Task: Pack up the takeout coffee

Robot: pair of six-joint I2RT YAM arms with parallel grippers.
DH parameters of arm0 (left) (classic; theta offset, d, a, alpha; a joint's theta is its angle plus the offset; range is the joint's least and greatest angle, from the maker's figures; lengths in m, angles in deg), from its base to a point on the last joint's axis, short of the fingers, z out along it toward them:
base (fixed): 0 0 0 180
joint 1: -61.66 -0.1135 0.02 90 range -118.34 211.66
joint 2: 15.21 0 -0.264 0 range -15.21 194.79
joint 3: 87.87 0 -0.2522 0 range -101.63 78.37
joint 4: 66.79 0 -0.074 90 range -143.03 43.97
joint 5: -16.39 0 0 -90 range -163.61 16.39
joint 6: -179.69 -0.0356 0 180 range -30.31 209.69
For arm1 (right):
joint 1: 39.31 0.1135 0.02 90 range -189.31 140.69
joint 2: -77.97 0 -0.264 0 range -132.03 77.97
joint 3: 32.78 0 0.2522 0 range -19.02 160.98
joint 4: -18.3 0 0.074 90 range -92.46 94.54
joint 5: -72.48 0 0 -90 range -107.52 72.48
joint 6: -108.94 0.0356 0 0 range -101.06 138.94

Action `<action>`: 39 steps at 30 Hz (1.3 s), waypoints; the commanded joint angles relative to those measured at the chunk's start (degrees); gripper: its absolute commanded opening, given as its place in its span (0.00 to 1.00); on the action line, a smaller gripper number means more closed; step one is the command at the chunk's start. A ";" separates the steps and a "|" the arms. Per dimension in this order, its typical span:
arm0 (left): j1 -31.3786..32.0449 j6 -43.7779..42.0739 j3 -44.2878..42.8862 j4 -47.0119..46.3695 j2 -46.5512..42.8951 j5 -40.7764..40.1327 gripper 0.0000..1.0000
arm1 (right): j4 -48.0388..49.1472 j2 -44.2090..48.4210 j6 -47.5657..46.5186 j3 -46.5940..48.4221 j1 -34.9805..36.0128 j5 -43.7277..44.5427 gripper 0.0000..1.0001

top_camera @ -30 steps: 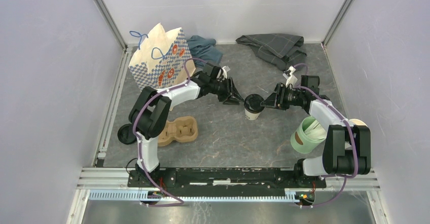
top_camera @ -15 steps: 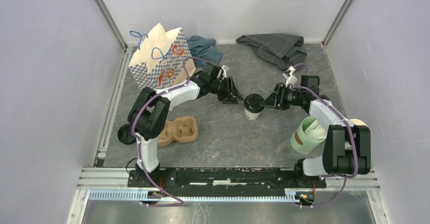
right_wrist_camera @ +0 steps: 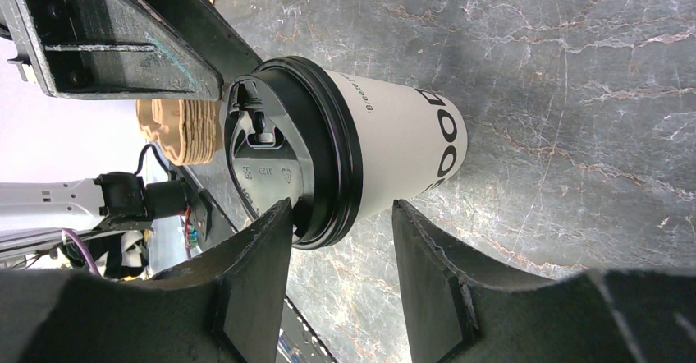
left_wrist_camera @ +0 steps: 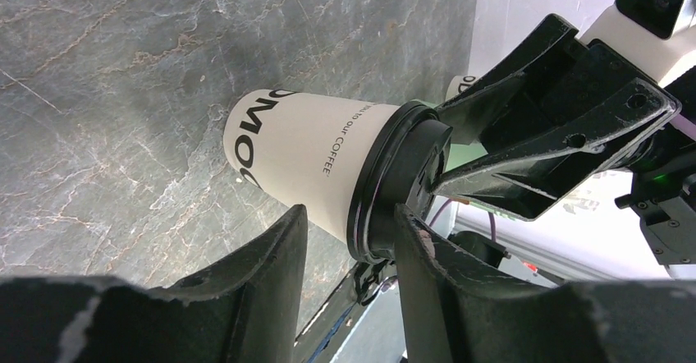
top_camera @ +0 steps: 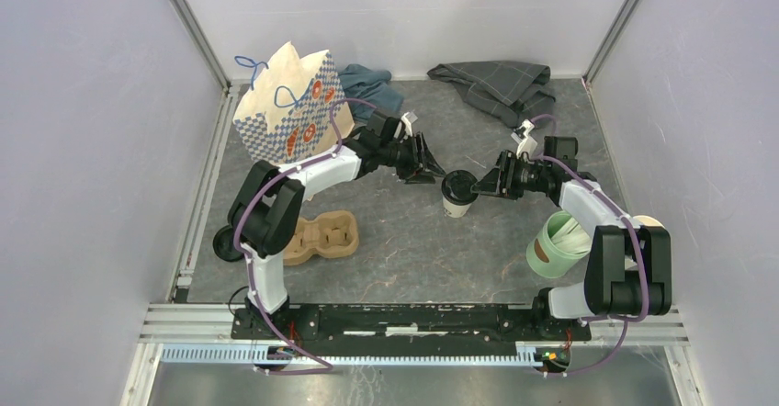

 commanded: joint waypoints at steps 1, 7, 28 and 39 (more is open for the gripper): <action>0.29 1.94 0.23 -2.07 -1.05 1.95 0.49 | 0.71 -0.79 -1.55 1.25 0.40 0.80 0.54; 0.83 1.21 0.29 -0.93 -0.18 1.89 0.42 | 0.78 -0.83 -1.46 1.41 0.43 0.80 0.54; 1.91 -9.01 4.16 13.03 3.59 -9.93 0.33 | 6.49 -1.72 1.29 -7.82 -1.77 3.22 0.53; 1.69 -7.44 -8.85 15.46 -1.18 -4.77 0.47 | 2.99 1.72 3.61 -1.05 -1.21 -0.29 0.60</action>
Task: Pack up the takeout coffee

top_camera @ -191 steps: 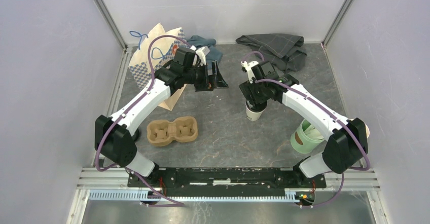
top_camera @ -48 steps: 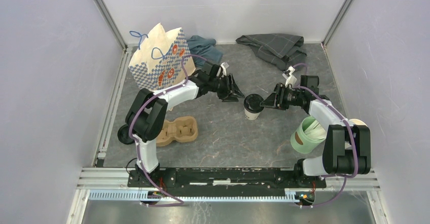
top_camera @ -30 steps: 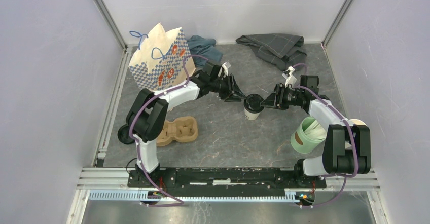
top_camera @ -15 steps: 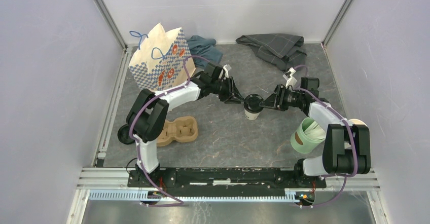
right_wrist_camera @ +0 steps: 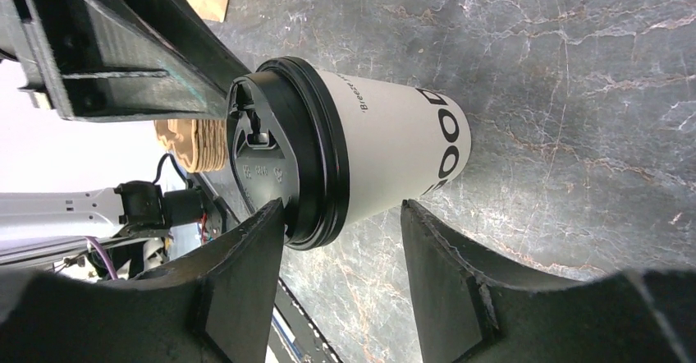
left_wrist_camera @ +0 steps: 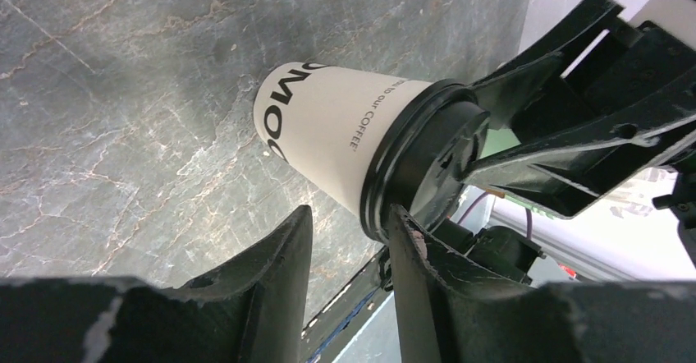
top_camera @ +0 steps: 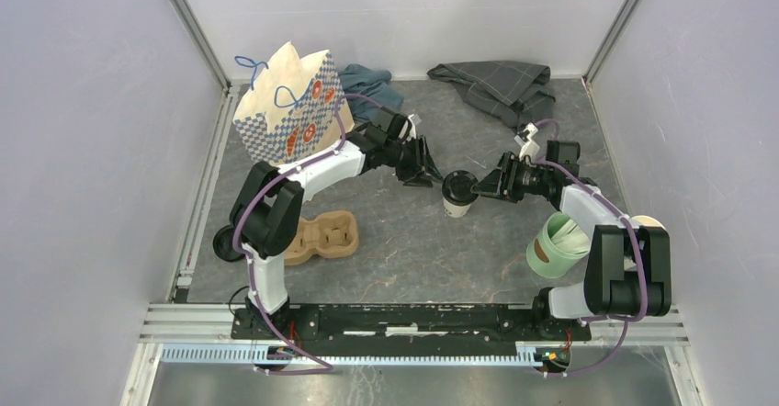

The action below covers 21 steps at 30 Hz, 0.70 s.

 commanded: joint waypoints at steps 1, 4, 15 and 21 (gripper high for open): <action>0.04 -2.69 -5.68 5.59 -1.38 -1.26 0.47 | -1.82 1.95 0.02 1.94 0.32 1.19 0.61; -0.23 -3.04 -6.36 7.43 -2.10 -2.20 0.50 | -2.17 2.42 -0.03 2.32 0.54 0.76 0.63; 1.81 -0.23 -6.91 -0.79 2.44 8.66 0.62 | 1.92 0.39 3.22 4.86 -0.06 -0.79 0.64; 1.85 -1.67 -9.23 1.86 4.65 6.86 0.50 | 4.20 -1.42 4.29 4.74 -1.28 -1.47 0.53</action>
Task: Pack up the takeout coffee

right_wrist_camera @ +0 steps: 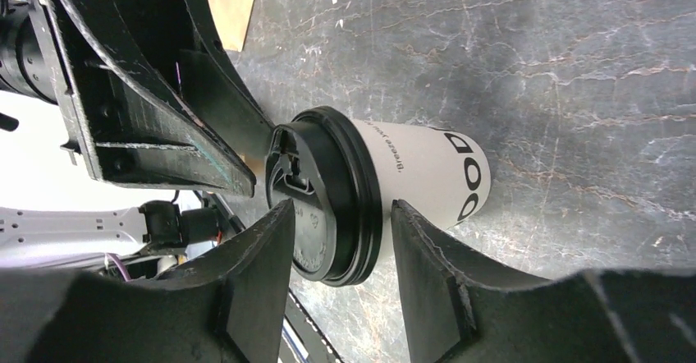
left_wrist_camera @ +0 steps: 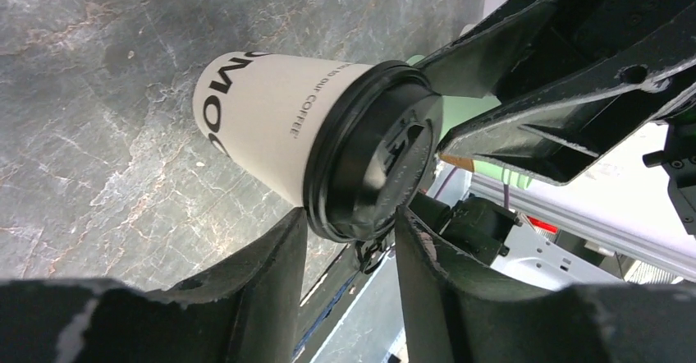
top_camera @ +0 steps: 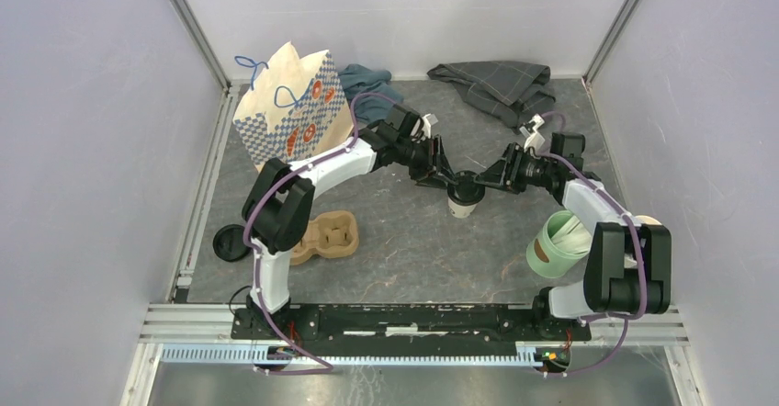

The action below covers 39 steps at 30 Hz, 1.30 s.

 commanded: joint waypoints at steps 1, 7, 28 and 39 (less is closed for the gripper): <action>-0.02 -1.50 -2.84 0.87 1.16 0.38 0.49 | 3.84 -1.28 1.30 1.34 -0.55 -1.01 0.51; -0.02 -3.23 -2.39 3.29 1.53 -1.79 0.44 | 13.14 -1.63 5.23 -6.70 -1.43 -2.62 0.39; -1.17 -10.44 -8.41 9.06 2.03 -6.94 0.55 | 10.85 1.97 2.02 -12.32 0.90 0.23 0.50; -1.08 -11.77 -12.68 10.95 3.20 -5.05 0.74 | 5.25 6.08 3.11 -8.98 3.53 1.05 0.55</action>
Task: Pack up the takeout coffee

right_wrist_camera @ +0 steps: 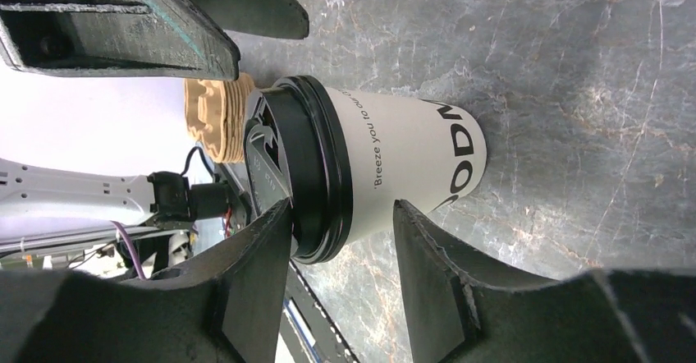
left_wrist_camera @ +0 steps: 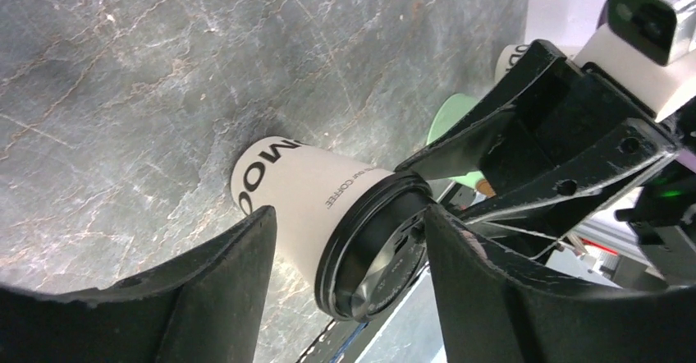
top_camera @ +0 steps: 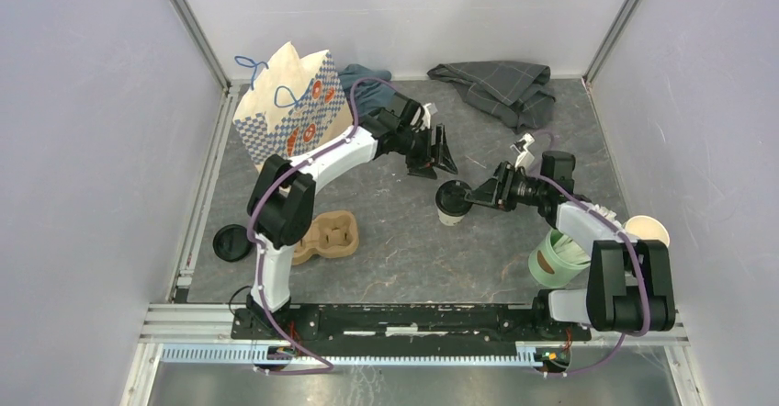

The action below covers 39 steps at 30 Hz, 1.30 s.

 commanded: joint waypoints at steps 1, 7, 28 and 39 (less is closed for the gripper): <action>0.06 -5.58 -4.97 4.99 -0.50 -2.33 0.78 | -8.84 1.53 -4.64 3.87 0.36 3.16 0.56; 0.12 -5.35 0.14 8.05 -7.41 -4.99 0.88 | -15.47 0.05 -10.06 10.24 0.33 4.56 0.69; 1.66 1.50 6.97 2.02 -5.68 -0.98 0.50 | -10.02 -3.46 -5.16 8.97 3.42 1.66 0.42; 1.29 -5.08 3.85 8.91 -7.08 -6.29 0.67 | -12.32 -1.00 -6.12 9.18 3.73 2.72 0.58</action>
